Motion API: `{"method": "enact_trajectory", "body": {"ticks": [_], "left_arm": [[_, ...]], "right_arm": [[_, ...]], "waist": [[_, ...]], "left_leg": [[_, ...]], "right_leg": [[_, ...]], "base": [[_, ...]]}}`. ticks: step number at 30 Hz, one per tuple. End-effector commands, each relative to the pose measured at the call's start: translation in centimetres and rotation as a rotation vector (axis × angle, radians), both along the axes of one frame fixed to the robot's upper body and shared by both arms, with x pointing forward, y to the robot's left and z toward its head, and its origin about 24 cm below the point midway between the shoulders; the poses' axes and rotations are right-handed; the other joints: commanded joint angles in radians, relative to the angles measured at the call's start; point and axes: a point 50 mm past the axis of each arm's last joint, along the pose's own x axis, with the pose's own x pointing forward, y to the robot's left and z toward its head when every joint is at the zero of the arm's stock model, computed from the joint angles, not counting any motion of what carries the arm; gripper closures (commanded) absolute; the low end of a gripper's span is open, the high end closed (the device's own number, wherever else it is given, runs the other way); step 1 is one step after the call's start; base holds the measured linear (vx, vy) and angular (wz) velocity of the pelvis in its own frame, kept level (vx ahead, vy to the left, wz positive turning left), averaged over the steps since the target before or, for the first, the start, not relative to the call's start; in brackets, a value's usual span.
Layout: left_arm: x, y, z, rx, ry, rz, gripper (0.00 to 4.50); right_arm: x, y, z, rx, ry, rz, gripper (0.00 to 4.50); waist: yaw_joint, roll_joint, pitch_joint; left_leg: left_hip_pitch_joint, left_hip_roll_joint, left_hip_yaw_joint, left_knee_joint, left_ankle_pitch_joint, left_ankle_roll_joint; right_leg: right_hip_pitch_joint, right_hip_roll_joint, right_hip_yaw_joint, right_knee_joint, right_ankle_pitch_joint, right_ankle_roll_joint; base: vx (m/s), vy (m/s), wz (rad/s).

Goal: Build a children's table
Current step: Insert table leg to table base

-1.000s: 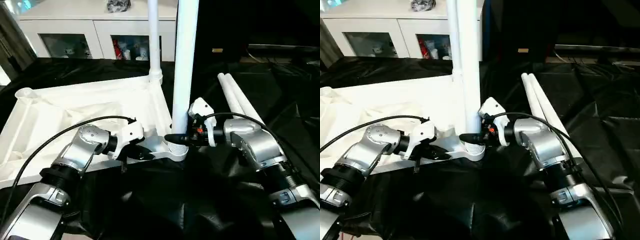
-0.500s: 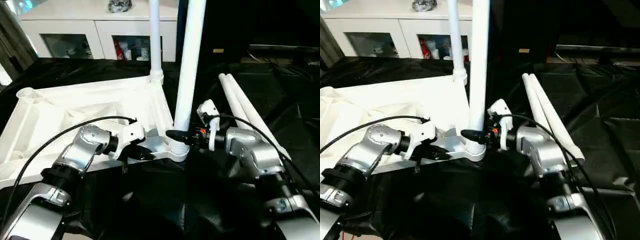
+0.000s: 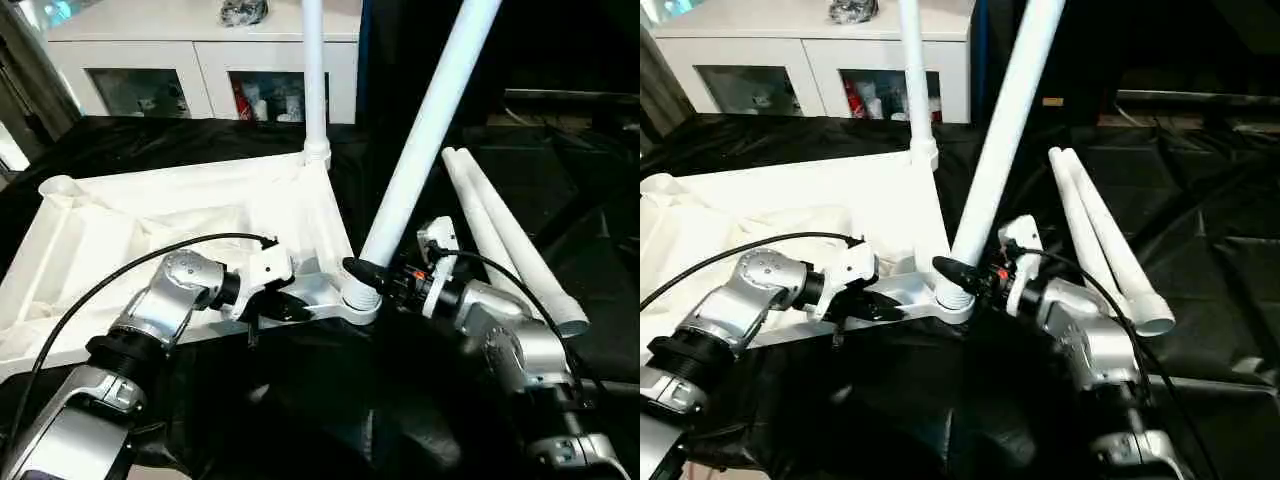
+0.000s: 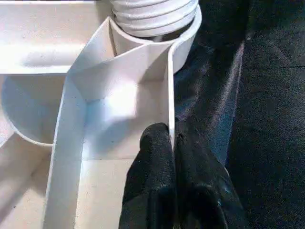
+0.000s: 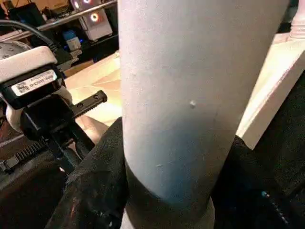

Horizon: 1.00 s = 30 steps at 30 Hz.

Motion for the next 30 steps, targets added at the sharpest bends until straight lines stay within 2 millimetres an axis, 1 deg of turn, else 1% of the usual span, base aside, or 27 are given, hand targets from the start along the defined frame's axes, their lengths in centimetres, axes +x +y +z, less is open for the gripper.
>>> {"method": "enact_trajectory", "body": {"ticks": [1,3,4,5,6,7,8,9,10,12,13,14,15,17,18,19,20,21,22,24,25,26,27,28,29,30], "left_arm": [[0.4,0.6,0.4,0.043,-0.021,0.002,4.5],[0.4,0.5,0.4,0.043,-0.022,0.003,4.5],[0.4,0.5,0.4,0.042,-0.023,0.003,4.5],[0.4,0.5,0.4,0.042,-0.024,0.003,4.5],[0.4,0.4,0.4,0.041,-0.025,0.003,4.5],[0.4,0.4,0.4,0.04,-0.024,0.003,4.5],[0.4,0.4,0.3,0.04,-0.024,0.003,4.5],[0.4,0.4,0.3,0.04,-0.024,0.004,4.5],[0.4,0.4,0.3,0.04,-0.024,0.004,4.5],[0.4,0.4,0.2,0.038,-0.024,0.006,4.5],[0.4,0.4,0.2,0.037,-0.024,0.006,4.5],[0.3,0.4,0.2,0.037,-0.023,0.006,4.5],[0.3,0.4,0.2,0.037,-0.023,0.007,4.5],[0.3,0.5,0.1,0.036,-0.022,0.006,4.5],[0.3,0.5,0.1,0.037,-0.023,0.005,4.5],[0.3,0.5,0.1,0.037,-0.023,0.005,4.5],[0.2,0.4,0.2,0.04,-0.025,-0.004,4.5],[0.2,0.4,0.2,0.041,-0.025,-0.006,4.5],[0.2,0.4,0.2,0.045,-0.028,-0.014,4.5],[0.2,0.4,0.3,0.045,-0.03,-0.02,4.5],[0.2,0.4,0.3,0.043,-0.029,-0.024,4.5],[0.2,0.3,0.3,0.042,-0.029,-0.027,4.5],[0.2,0.3,0.4,0.042,-0.028,-0.032,4.5],[0.2,0.2,0.4,0.043,-0.029,-0.036,4.5],[0.2,0.2,0.4,0.044,-0.03,-0.039,4.5],[0.2,0.1,0.5,0.043,-0.031,-0.041,4.5]], "right_arm": [[-1.7,-1.0,-3.3,-0.203,0.097,0.0,2.61],[-1.9,-0.8,-3.3,-0.235,0.076,0.02,2.61],[-1.9,-0.6,-3.3,-0.261,0.058,0.032,2.61],[-1.9,-0.5,-3.3,-0.272,0.048,0.037,2.61],[-2.0,-0.4,-3.2,-0.279,0.042,0.044,2.61],[-2.0,-0.2,-3.2,-0.278,0.039,0.053,2.61],[-2.1,0.0,-3.2,-0.272,0.039,0.057,2.61],[-2.1,0.2,-3.3,-0.269,0.039,0.058,2.61],[-2.1,0.2,-3.3,-0.269,0.039,0.058,2.61],[-2.2,0.6,-3.4,-0.268,0.038,0.065,2.61],[-2.2,0.8,-3.5,-0.268,0.039,0.069,2.61],[-2.2,0.9,-3.6,-0.271,0.041,0.076,2.61],[-2.2,1.0,-3.7,-0.274,0.042,0.079,2.61],[-2.3,1.2,-3.8,-0.278,0.046,0.091,2.61],[-2.3,1.3,-3.9,-0.292,0.046,0.112,2.61],[-2.3,1.4,-3.9,-0.298,0.045,0.119,2.61],[-2.2,1.6,-4.2,-0.343,0.046,0.166,2.61],[-2.1,1.6,-4.2,-0.353,0.046,0.177,2.61],[-2.0,1.9,-4.7,-0.396,0.052,0.217,2.61],[-1.9,2.2,-5.1,-0.41,0.065,0.241,2.61],[-1.8,2.5,-5.5,-0.411,0.079,0.25,2.61],[-1.7,2.6,-5.7,-0.41,0.088,0.255,2.61],[-1.6,2.9,-6.1,-0.422,0.095,0.274,2.61],[-1.4,3.2,-6.6,-0.439,0.101,0.286,2.61],[-1.4,3.3,-6.9,-0.451,0.103,0.293,2.61],[-1.3,3.6,-7.3,-0.458,0.113,0.295,2.61]], "waist": [[-0.002,0.006,-0.047],[-0.002,0.006,-0.047],[-0.002,0.003,-0.046],[-0.002,0.004,-0.044],[-0.003,0.001,-0.041],[-0.004,0.0,-0.041],[-0.004,0.001,-0.042],[-0.006,-0.006,-0.044],[-0.004,-0.001,-0.044],[-0.005,-0.001,-0.045],[-0.004,-0.006,-0.049],[-0.006,-0.003,-0.047],[-0.006,-0.003,-0.048],[-0.007,-0.004,-0.048],[-0.009,-0.012,-0.046],[-0.008,-0.007,-0.046],[-0.008,-0.005,-0.045],[-0.011,-0.007,-0.043],[-0.013,-0.005,-0.042],[-0.015,-0.003,-0.041],[-0.016,-0.004,-0.042],[-0.018,-0.004,-0.042],[-0.024,-0.004,-0.038],[-0.034,-0.005,-0.036],[-0.037,-0.005,-0.033],[-0.046,-0.009,-0.028]], "left_leg": [[0.002,0.065,-0.026,-0.082,-0.23,0.018],[0.001,0.064,-0.026,-0.082,-0.218,0.022],[-0.001,0.062,-0.025,-0.081,-0.224,0.025],[-0.001,0.063,-0.026,-0.083,-0.235,0.025],[0.001,0.062,-0.026,-0.085,-0.262,0.022],[0.003,0.063,-0.028,-0.086,-0.274,0.019],[0.005,0.063,-0.028,-0.086,-0.274,0.017],[0.004,0.064,-0.028,-0.085,-0.268,0.019],[0.003,0.064,-0.028,-0.085,-0.255,0.022],[0.001,0.065,-0.028,-0.085,-0.242,0.024],[-0.001,0.065,-0.029,-0.083,-0.224,0.028],[-0.002,0.065,-0.028,-0.084,-0.223,0.031],[-0.001,0.065,-0.028,-0.083,-0.225,0.03],[-0.001,0.063,-0.028,-0.083,-0.233,0.029],[-0.001,0.063,-0.027,-0.084,-0.236,0.03],[0.0,0.063,-0.027,-0.083,-0.239,0.03],[0.0,0.063,-0.027,-0.083,-0.244,0.028],[-0.002,0.062,-0.028,-0.084,-0.25,0.025],[-0.001,0.062,-0.029,-0.085,-0.259,0.023],[0.004,0.062,-0.029,-0.084,-0.286,0.017],[0.005,0.063,-0.031,-0.085,-0.298,0.014],[0.003,0.063,-0.032,-0.086,-0.3,0.012],[-0.004,0.062,-0.036,-0.089,-0.318,0.009],[-0.002,0.061,-0.038,-0.089,-0.343,0.005],[-0.001,0.061,-0.039,-0.09,-0.357,0.004],[0.001,0.059,-0.042,-0.089,-0.396,0.004]], "right_leg": [[0.041,-0.082,0.057,-0.077,-0.189,-0.232],[0.043,-0.082,0.057,-0.076,-0.178,-0.233],[0.044,-0.084,0.057,-0.08,-0.21,-0.228],[0.043,-0.085,0.057,-0.082,-0.237,-0.224],[0.041,-0.086,0.057,-0.089,-0.306,-0.21],[0.04,-0.088,0.058,-0.093,-0.352,-0.197],[0.038,-0.088,0.059,-0.095,-0.366,-0.189],[0.038,-0.087,0.06,-0.095,-0.366,-0.187],[0.038,-0.087,0.061,-0.094,-0.352,-0.189],[0.039,-0.086,0.06,-0.09,-0.324,-0.194],[0.042,-0.087,0.06,-0.085,-0.298,-0.199],[0.041,-0.086,0.059,-0.085,-0.288,-0.203],[0.041,-0.086,0.059,-0.085,-0.287,-0.204],[0.041,-0.086,0.058,-0.087,-0.299,-0.203],[0.04,-0.086,0.059,-0.089,-0.312,-0.2],[0.039,-0.087,0.059,-0.089,-0.328,-0.198],[0.037,-0.087,0.059,-0.09,-0.338,-0.196],[0.039,-0.086,0.058,-0.091,-0.353,-0.191],[0.038,-0.086,0.058,-0.093,-0.372,-0.185],[0.032,-0.087,0.059,-0.096,-0.406,-0.182],[0.034,-0.088,0.06,-0.097,-0.418,-0.18],[0.035,-0.088,0.059,-0.096,-0.417,-0.181],[0.036,-0.089,0.057,-0.094,-0.427,-0.181],[0.034,-0.089,0.055,-0.096,-0.452,-0.18],[0.033,-0.089,0.055,-0.099,-0.47,-0.176],[0.028,-0.093,0.055,-0.102,-0.545,-0.162]], "base": [[0.0,0.0,0.0],[0.0,0.0,0.0],[0.0,0.0,0.0],[0.0,0.0,0.0],[0.0,0.0,0.0],[0.0,0.0,0.0],[0.0,0.0,0.0],[0.0,0.0,0.0],[0.0,0.0,0.0],[0.0,0.0,0.0],[0.0,0.0,0.0],[0.0,0.0,0.0],[0.0,0.0,0.0],[0.0,0.0,0.0],[0.0,0.0,0.0],[0.0,0.0,0.0],[0.0,0.0,0.0],[0.0,0.0,0.0],[0.0,0.0,0.0],[0.0,0.0,0.0],[0.0,0.0,0.0],[0.0,0.0,0.0],[0.0,0.0,0.0],[0.0,0.0,0.0],[0.0,0.0,0.0],[0.0,0.0,0.0]]}}
